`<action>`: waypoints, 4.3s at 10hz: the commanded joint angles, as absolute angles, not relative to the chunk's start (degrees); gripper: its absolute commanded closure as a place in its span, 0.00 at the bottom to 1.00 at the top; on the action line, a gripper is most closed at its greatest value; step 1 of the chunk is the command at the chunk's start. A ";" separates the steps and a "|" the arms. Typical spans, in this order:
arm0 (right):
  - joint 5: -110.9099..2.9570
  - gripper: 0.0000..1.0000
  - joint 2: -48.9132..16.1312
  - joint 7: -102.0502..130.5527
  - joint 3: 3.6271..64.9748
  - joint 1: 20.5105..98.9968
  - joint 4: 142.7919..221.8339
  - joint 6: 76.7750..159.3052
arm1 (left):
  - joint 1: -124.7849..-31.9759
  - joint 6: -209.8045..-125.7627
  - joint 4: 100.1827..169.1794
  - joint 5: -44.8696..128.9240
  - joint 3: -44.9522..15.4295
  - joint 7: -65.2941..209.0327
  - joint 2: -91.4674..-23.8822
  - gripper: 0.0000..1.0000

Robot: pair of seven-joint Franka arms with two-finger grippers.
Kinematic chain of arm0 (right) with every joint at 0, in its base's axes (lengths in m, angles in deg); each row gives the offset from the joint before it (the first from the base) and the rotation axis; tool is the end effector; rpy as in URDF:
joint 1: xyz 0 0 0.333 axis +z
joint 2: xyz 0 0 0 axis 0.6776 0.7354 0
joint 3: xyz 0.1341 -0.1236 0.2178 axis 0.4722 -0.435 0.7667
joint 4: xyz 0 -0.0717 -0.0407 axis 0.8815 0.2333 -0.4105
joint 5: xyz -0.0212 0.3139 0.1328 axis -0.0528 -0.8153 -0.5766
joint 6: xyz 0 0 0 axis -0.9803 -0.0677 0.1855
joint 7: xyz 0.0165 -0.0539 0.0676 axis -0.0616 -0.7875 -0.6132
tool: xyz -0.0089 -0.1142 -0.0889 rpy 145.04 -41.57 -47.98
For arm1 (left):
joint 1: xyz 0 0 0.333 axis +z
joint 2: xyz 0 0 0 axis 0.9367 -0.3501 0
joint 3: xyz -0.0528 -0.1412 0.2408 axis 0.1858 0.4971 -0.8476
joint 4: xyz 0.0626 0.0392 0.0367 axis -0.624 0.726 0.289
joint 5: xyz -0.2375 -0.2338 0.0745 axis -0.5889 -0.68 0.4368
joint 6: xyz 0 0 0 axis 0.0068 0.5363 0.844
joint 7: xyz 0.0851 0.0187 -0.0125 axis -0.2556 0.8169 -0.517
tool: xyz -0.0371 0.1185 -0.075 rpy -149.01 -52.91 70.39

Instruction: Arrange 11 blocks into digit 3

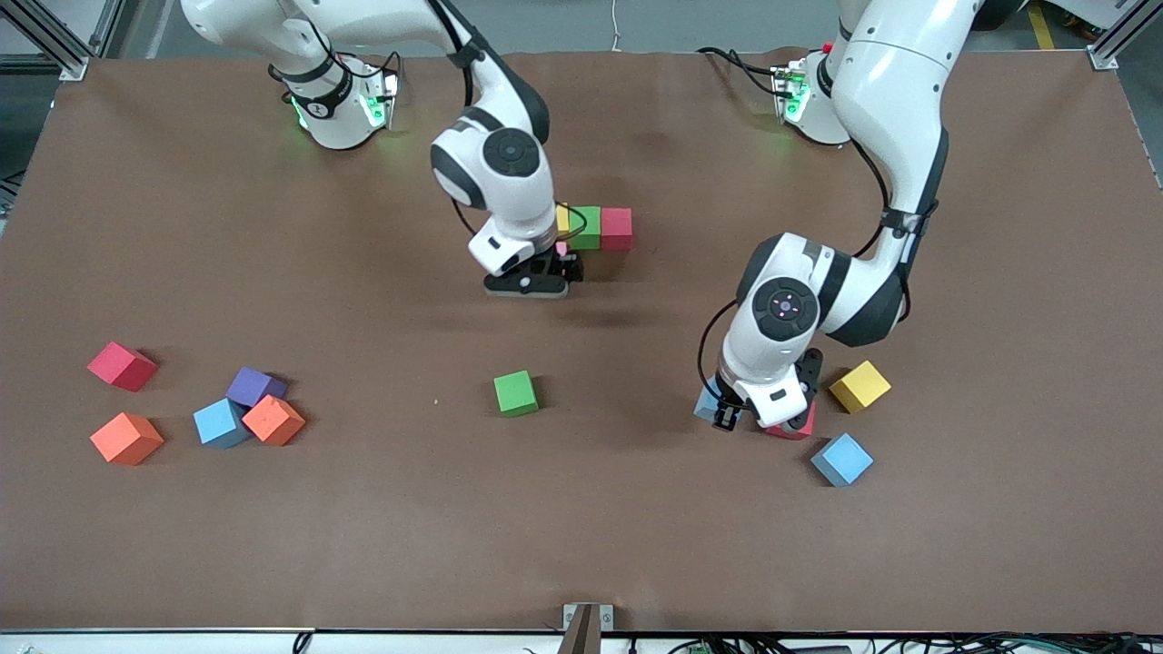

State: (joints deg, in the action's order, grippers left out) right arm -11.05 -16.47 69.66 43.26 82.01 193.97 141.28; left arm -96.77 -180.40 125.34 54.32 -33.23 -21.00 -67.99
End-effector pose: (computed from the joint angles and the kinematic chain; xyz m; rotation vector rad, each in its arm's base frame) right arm 0.4313 0.3946 0.2536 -3.1093 0.0957 -0.1437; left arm 0.5770 -0.2910 0.2463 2.5431 1.7879 0.1080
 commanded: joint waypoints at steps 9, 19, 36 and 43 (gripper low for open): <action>-3.07 0.00 -2.16 60.26 43.71 72.19 175.23 141.64 | -103.70 -172.70 120.93 54.27 -33.61 -35.41 -67.65 0.85; -3.07 0.00 2.50 56.99 43.97 72.71 174.17 143.92 | -103.52 -172.09 121.10 54.27 -33.61 -35.41 -67.65 0.85; -6.14 0.95 -11.02 73.23 45.64 78.42 192.78 143.38 | -103.78 -172.09 121.10 54.27 -33.61 -36.03 -67.56 0.85; -6.14 0.95 -13.05 80.01 45.64 82.55 200.63 152.63 | -103.78 -172.09 121.10 54.27 -33.61 -36.03 -67.56 0.85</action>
